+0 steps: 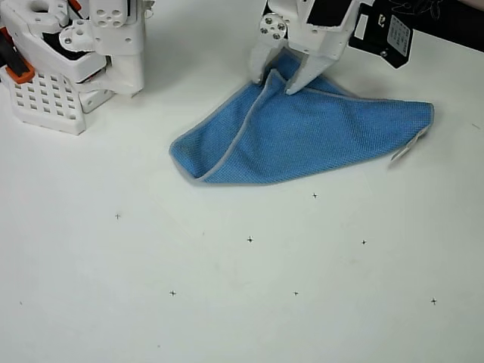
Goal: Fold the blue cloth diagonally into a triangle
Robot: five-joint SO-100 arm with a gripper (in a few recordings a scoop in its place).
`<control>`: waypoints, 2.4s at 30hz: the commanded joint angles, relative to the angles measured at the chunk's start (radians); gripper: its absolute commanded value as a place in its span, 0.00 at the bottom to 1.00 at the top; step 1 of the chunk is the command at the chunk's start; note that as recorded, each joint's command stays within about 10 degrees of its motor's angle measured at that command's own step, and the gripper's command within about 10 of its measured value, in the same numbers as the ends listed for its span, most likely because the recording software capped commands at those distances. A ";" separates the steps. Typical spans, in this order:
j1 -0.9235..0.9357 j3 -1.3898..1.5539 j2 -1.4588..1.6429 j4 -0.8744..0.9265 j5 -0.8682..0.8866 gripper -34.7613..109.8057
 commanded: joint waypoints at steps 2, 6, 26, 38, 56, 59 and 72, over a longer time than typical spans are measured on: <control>-0.020 -0.112 0.069 0.069 -0.026 0.49; 0.029 -0.248 0.095 0.190 -0.107 0.49; 0.224 0.260 0.503 0.489 -0.104 0.49; 0.437 0.522 0.891 0.502 -0.196 0.49; 0.735 0.738 1.615 0.077 -0.339 0.48; 0.761 0.752 1.712 0.020 -0.390 0.48; 0.792 0.945 1.712 -0.233 -0.640 0.48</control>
